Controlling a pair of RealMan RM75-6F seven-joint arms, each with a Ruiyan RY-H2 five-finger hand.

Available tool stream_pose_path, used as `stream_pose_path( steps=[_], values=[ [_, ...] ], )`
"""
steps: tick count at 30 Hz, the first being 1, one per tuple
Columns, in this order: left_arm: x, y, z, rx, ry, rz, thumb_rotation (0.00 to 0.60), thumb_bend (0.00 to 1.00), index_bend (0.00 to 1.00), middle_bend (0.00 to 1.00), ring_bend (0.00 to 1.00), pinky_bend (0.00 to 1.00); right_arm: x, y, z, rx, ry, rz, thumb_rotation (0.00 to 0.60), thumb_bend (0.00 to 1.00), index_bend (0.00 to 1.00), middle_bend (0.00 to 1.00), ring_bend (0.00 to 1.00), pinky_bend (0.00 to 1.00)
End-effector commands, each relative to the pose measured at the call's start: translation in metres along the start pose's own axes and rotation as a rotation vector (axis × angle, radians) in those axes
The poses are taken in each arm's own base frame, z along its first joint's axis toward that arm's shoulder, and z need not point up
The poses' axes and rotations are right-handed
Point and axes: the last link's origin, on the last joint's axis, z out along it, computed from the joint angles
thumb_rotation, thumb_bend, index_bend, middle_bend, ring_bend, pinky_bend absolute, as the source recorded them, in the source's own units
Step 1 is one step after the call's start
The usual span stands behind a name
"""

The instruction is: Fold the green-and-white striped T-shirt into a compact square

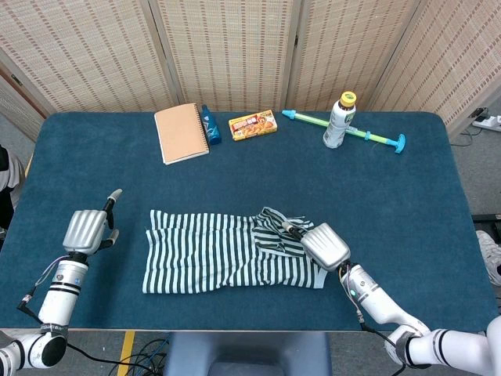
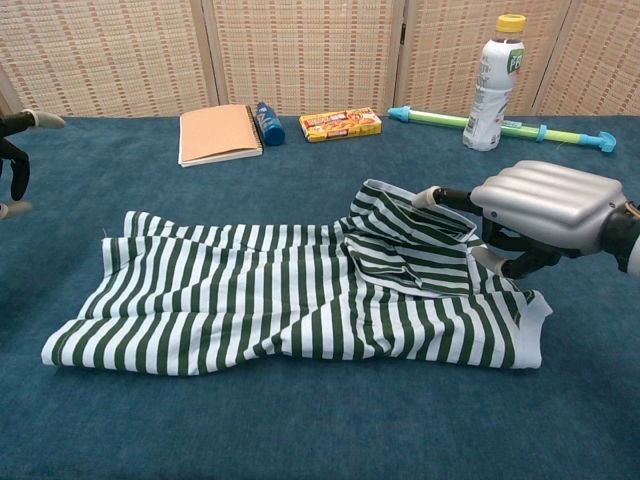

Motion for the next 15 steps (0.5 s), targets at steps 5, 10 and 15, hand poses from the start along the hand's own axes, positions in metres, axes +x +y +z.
stream_pose_path(
  steps=[5,10,15],
  values=[
    [0.001,-0.001,-0.001,-0.001,-0.003,0.007,0.6,0.36,0.0,0.61,0.66,0.94,0.019,0.004,0.006,-0.025,0.07,0.086,0.6,0.54,0.06,0.95,1.0,1.0],
    [0.001,0.0,-0.001,-0.003,-0.004,0.009,0.6,0.36,0.0,0.61,0.66,0.94,0.028,0.005,0.032,-0.06,0.087,0.104,0.6,0.56,0.11,0.95,1.0,1.0],
    [0.002,0.001,-0.001,-0.002,-0.002,0.012,0.6,0.36,0.0,0.61,0.66,0.94,0.035,-0.003,0.058,-0.068,0.06,0.114,0.6,0.72,0.2,0.95,1.0,1.0]
  ],
)
